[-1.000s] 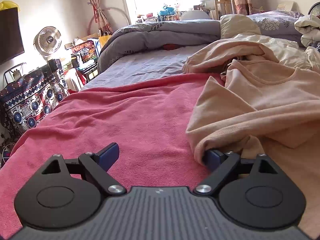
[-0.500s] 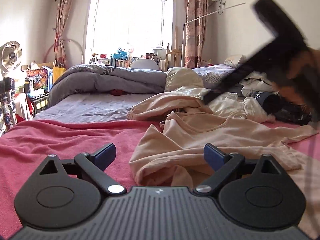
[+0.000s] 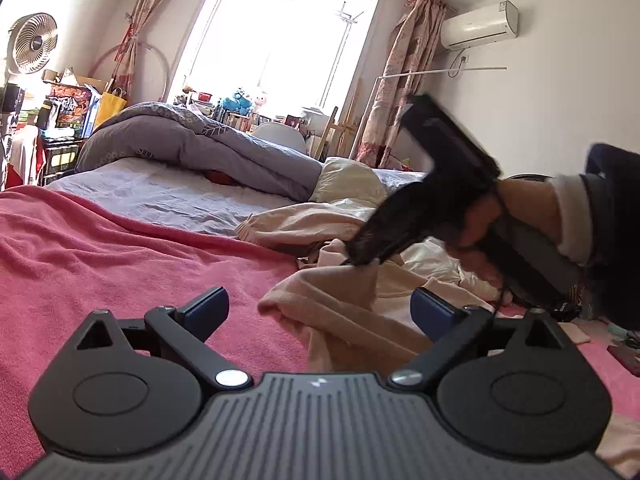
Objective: Fold clothes
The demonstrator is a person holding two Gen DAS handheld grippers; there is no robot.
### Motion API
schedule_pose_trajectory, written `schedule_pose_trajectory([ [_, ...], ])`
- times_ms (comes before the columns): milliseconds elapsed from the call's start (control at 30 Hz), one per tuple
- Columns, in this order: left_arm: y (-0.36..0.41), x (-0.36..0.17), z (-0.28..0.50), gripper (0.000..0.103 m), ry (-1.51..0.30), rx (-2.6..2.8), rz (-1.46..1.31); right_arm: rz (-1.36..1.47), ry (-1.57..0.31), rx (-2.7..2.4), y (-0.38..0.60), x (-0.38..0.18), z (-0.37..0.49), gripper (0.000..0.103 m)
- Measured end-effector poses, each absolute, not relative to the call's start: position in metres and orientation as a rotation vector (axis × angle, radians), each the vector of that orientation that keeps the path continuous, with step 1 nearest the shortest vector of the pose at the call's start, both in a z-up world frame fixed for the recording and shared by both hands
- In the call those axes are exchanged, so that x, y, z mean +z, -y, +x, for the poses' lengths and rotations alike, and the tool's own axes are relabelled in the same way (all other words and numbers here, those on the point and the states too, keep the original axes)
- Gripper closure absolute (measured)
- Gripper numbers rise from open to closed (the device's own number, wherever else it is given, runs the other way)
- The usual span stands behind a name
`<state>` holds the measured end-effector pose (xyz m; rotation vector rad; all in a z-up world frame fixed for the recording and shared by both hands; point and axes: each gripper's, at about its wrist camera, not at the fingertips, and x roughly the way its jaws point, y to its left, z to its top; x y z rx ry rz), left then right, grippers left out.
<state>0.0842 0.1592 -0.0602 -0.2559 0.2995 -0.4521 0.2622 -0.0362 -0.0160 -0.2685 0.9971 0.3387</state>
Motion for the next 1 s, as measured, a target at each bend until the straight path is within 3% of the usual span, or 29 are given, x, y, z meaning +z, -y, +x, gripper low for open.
schedule_pose_trajectory([
  [233,-0.161,-0.061,0.085,0.004,-0.308,-0.44,-0.255,-0.218,-0.869,0.419,0.074,0.004,0.212,0.096],
  [400,-0.16,-0.062,0.086,0.004,-0.318,-0.438,-0.259,-0.146,-0.669,0.384,0.053,0.02,0.266,0.096],
  [567,-0.162,-0.065,0.091,0.003,-0.341,-0.447,-0.282,-0.119,-0.68,0.43,0.016,-0.006,0.324,0.095],
  [667,-0.169,-0.069,0.097,0.003,-0.364,-0.442,-0.335,-0.168,-0.763,0.436,0.003,-0.026,0.332,0.081],
  [733,-0.175,-0.072,0.102,0.003,-0.383,-0.43,-0.373,-0.188,-0.734,0.467,0.009,-0.021,0.317,0.049],
  [767,-0.177,-0.073,0.103,0.003,-0.392,-0.424,-0.387,-0.207,-0.708,0.475,0.018,-0.014,0.306,0.044],
  [1000,-0.181,-0.078,0.111,0.003,-0.432,-0.414,-0.42,-0.417,-0.743,0.454,0.11,0.029,0.224,0.034],
])
